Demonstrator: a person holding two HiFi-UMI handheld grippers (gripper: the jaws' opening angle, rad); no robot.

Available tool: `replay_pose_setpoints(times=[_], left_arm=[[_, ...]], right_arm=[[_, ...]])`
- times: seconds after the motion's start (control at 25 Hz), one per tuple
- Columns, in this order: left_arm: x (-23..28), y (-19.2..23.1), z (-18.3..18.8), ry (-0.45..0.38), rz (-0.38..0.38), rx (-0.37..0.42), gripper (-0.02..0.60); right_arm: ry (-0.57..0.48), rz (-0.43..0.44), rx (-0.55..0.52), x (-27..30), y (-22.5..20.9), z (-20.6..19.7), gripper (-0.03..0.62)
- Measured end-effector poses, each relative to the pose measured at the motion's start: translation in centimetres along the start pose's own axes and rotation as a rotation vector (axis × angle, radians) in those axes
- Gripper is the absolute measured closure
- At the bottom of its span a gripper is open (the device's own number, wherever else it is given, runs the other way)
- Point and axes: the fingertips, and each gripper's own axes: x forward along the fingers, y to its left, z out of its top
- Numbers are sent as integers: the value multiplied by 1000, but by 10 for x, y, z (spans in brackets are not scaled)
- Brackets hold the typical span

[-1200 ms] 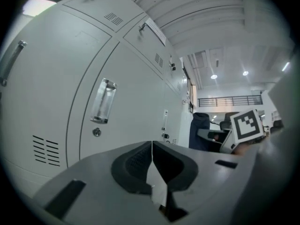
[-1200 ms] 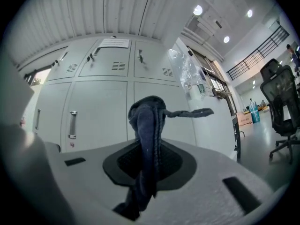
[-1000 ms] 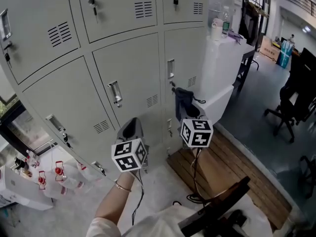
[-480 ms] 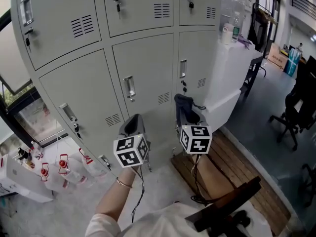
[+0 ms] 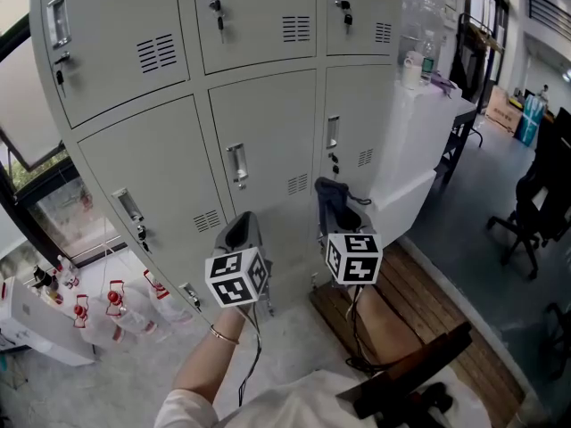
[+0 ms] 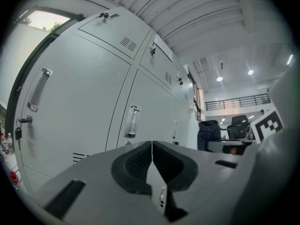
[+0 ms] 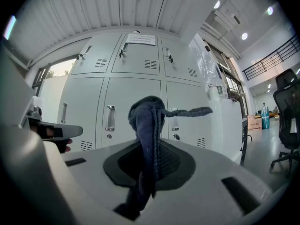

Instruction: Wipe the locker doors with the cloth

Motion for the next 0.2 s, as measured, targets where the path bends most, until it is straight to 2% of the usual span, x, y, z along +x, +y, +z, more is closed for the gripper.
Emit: replay_pose_setpoints(times=[0.2], left_arm=[[-6,1,-3,5,7,-3,572]], right_arm=[[6,13,1,-6,3,-2,556]])
